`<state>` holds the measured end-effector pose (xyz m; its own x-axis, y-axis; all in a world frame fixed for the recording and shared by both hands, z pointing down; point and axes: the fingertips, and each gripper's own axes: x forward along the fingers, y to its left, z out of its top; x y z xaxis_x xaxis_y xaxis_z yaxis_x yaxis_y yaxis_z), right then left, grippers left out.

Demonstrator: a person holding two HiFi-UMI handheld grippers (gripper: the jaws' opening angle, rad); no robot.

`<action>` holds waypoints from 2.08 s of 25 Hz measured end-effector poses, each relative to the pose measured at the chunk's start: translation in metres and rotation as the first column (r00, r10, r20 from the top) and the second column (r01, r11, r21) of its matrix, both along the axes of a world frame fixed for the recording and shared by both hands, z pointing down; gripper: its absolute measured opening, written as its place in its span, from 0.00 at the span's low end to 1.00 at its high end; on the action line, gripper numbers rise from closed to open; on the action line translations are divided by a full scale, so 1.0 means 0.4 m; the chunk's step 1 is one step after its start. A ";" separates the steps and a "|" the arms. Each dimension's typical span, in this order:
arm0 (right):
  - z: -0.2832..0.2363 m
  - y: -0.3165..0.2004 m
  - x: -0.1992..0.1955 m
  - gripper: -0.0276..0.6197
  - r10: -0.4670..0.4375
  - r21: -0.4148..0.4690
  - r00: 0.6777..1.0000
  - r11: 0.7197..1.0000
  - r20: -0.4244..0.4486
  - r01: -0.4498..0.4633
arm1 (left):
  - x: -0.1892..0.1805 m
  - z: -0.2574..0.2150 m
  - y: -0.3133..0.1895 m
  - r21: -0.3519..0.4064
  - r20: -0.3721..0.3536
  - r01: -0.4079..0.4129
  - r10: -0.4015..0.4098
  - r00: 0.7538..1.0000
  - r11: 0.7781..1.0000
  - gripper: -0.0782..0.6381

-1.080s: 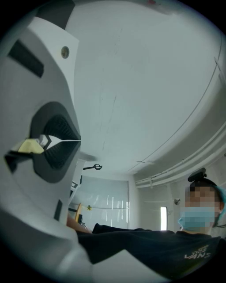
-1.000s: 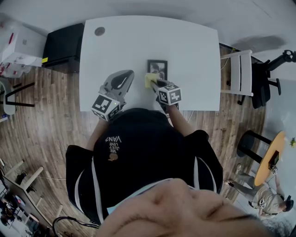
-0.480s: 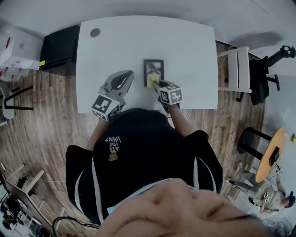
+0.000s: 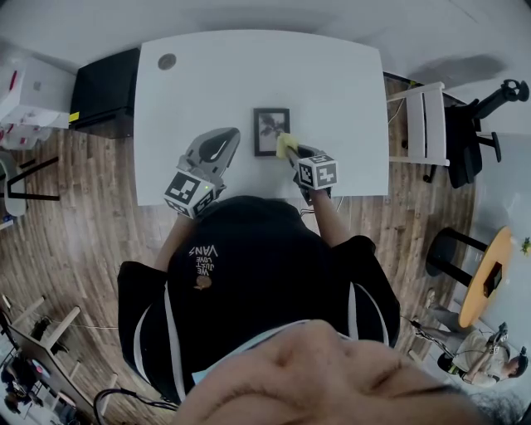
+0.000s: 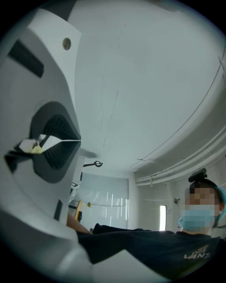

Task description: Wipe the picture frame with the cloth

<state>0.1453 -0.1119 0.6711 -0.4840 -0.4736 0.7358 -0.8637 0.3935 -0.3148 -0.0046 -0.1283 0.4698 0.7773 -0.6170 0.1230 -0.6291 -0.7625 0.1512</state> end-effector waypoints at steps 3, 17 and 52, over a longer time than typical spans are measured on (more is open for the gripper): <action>0.000 -0.002 0.031 0.11 0.024 0.000 1.000 1.000 -0.005 -0.024 | 0.012 -0.001 0.000 0.000 0.000 -0.009 0.009 1.000 1.000 0.13; -0.009 -0.004 0.061 0.11 0.057 0.001 0.998 0.998 0.005 -0.057 | 0.027 0.004 -0.013 -0.006 -0.002 -0.009 0.009 1.000 1.000 0.13; -0.484 -0.089 -0.026 0.11 0.165 0.490 0.971 0.841 0.171 -0.229 | -0.040 -0.054 -0.023 0.062 -0.030 -0.074 0.076 0.997 0.995 0.13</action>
<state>0.1349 -0.1476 0.4774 -0.4076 -0.8572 0.3146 -0.9095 0.3502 -0.2242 -0.0205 -0.1374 0.4481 0.8249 -0.5620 0.0610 -0.5650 -0.8159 0.1225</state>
